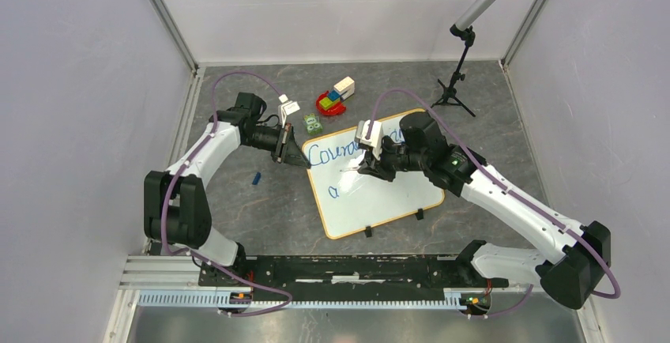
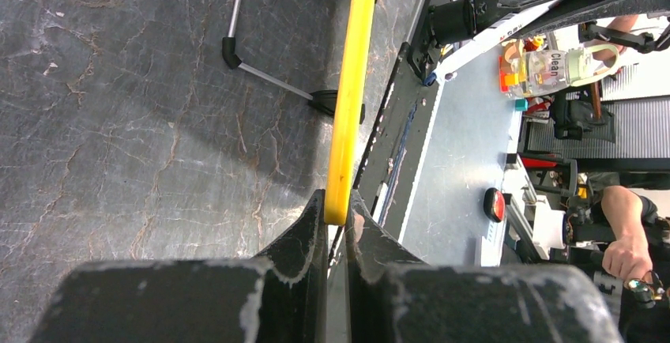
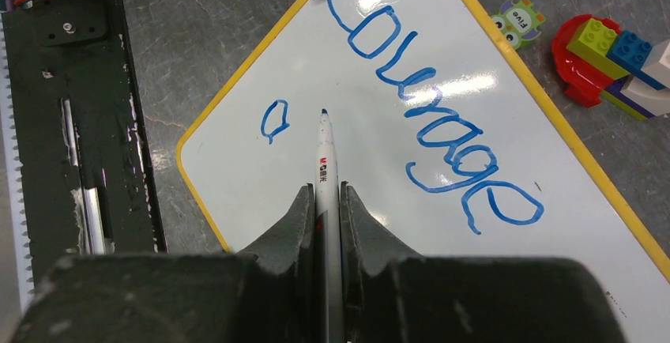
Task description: Write a sentence on the whiteboard
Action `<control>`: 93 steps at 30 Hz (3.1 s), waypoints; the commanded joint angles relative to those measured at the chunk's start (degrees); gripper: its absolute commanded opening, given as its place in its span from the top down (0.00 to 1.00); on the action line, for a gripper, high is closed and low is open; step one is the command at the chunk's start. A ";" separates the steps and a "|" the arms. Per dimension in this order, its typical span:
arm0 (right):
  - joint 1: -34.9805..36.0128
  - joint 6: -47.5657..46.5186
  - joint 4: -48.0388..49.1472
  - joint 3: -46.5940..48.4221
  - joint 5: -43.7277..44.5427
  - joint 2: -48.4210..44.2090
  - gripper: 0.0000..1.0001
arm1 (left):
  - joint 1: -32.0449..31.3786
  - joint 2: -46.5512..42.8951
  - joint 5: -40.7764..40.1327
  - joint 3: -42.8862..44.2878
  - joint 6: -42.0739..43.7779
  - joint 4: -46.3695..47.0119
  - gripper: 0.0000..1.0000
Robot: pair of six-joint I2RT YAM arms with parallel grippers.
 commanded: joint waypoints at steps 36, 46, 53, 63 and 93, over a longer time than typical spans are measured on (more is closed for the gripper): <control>2.90 -0.70 5.76 -3.49 1.62 1.94 1.00 | -0.25 -2.11 -0.94 0.04 -0.63 3.10 0.98; 2.89 -0.87 6.83 -4.09 2.58 3.00 1.00 | -0.25 -1.94 -1.08 -0.11 -0.40 3.05 0.98; 2.96 -1.40 6.62 -6.71 2.71 2.55 1.00 | -0.24 -1.72 -1.12 0.07 -0.39 3.05 0.98; 2.92 -2.61 5.13 -10.23 2.36 1.60 1.00 | -0.24 -1.50 -1.39 -0.02 -0.39 3.06 0.98; 2.80 -4.19 1.72 -4.24 4.72 0.85 1.00 | -0.24 -1.70 -1.17 0.24 -0.67 3.04 0.98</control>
